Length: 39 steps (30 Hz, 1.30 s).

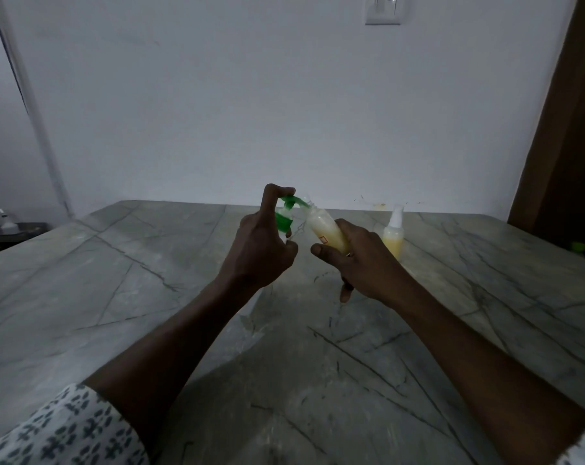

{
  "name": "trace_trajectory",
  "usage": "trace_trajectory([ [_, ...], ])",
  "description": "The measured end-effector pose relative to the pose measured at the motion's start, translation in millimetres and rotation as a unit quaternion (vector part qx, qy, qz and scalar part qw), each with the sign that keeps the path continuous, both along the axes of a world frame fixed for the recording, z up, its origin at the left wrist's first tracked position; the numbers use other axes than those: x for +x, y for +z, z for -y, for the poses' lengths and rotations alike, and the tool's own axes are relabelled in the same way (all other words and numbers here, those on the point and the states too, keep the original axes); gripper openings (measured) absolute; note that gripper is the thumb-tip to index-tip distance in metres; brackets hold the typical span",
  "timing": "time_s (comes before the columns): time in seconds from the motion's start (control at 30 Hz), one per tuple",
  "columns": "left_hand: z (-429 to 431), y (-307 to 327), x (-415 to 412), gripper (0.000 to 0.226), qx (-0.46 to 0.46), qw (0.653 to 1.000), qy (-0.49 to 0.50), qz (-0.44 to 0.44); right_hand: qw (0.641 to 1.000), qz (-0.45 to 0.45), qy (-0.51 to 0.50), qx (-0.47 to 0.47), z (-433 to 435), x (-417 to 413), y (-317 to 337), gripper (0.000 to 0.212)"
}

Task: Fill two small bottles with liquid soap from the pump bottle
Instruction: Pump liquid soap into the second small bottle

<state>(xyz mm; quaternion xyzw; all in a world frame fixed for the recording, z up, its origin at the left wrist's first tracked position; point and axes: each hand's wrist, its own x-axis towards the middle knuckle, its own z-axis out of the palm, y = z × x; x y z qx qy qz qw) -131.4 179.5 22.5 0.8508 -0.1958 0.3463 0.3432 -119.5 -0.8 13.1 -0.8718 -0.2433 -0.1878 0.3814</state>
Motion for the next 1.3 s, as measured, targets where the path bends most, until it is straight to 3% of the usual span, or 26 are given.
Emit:
trace_trajectory([
  [0.2,-0.3,1.0,-1.8,0.061,-0.005,1.0,0.014,0.008,0.999,-0.031,0.036,0.008,-0.9,-2.3,-2.1,0.029],
  [0.57,0.2,-1.2,-0.2,0.079,0.013,1.0,0.002,0.002,0.999,-0.017,0.023,0.021,-1.6,-0.6,-1.1,0.025],
  [0.9,0.7,1.3,-2.2,0.062,0.005,1.0,0.028,0.001,0.998,-0.045,0.046,0.012,-2.1,-1.5,-3.1,0.033],
  [1.1,2.5,0.2,-3.1,0.077,0.014,1.0,0.008,-0.008,0.999,-0.032,0.03,0.027,-0.5,-0.7,-0.5,0.024],
  [1.3,1.0,0.4,-3.3,0.078,0.014,1.0,0.002,-0.006,0.998,-0.033,0.033,0.033,0.3,-0.5,-0.3,0.03],
])
